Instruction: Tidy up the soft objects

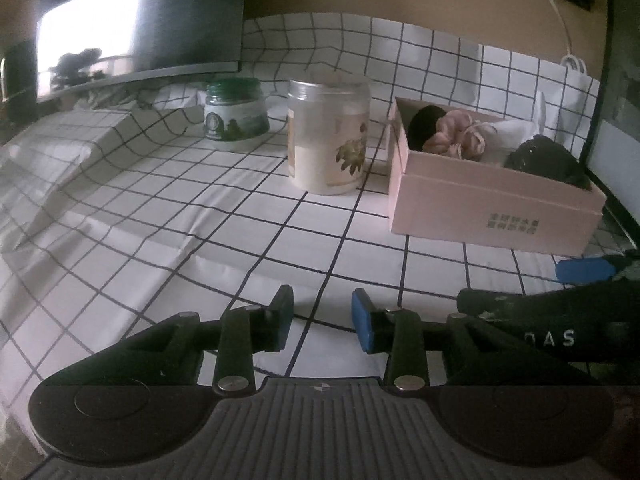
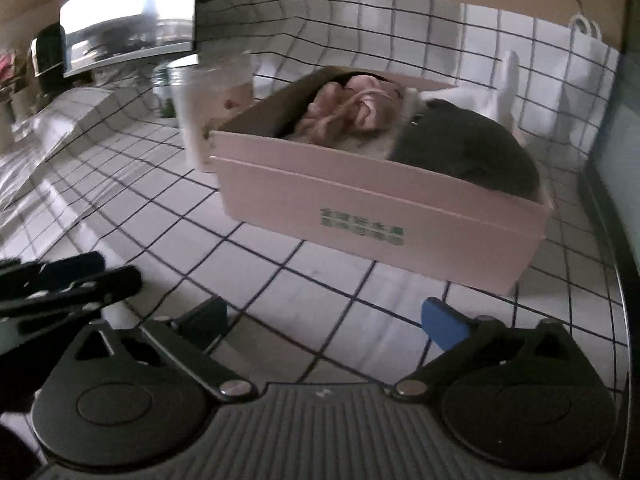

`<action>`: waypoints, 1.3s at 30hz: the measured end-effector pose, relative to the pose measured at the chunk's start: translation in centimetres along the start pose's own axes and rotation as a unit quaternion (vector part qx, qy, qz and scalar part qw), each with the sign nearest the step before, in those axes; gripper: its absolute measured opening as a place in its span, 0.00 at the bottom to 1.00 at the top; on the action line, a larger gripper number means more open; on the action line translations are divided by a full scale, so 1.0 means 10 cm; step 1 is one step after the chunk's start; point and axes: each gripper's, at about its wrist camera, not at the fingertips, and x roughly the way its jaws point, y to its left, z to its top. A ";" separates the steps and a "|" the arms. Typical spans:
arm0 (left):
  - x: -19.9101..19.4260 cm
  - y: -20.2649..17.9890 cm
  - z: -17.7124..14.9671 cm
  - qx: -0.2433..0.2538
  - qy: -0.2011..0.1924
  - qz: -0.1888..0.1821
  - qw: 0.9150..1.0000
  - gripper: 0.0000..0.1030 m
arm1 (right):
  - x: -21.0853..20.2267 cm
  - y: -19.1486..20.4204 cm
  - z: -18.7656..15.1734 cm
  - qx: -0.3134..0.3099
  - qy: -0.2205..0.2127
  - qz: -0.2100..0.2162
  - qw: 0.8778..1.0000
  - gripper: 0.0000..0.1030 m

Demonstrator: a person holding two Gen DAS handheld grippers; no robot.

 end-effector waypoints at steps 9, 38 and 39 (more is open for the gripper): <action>-0.08 -0.05 -0.06 -0.020 -0.002 0.016 1.000 0.35 | 0.04 -0.08 -0.05 -0.025 -0.038 0.029 0.999 1.00; -0.08 -0.05 -0.06 -0.019 -0.002 0.018 1.000 0.35 | 0.04 -0.08 -0.04 -0.025 -0.038 0.028 0.999 1.00; -0.08 -0.05 -0.06 -0.018 -0.002 0.019 1.000 0.35 | 0.04 -0.08 -0.04 -0.025 -0.038 0.028 0.999 1.00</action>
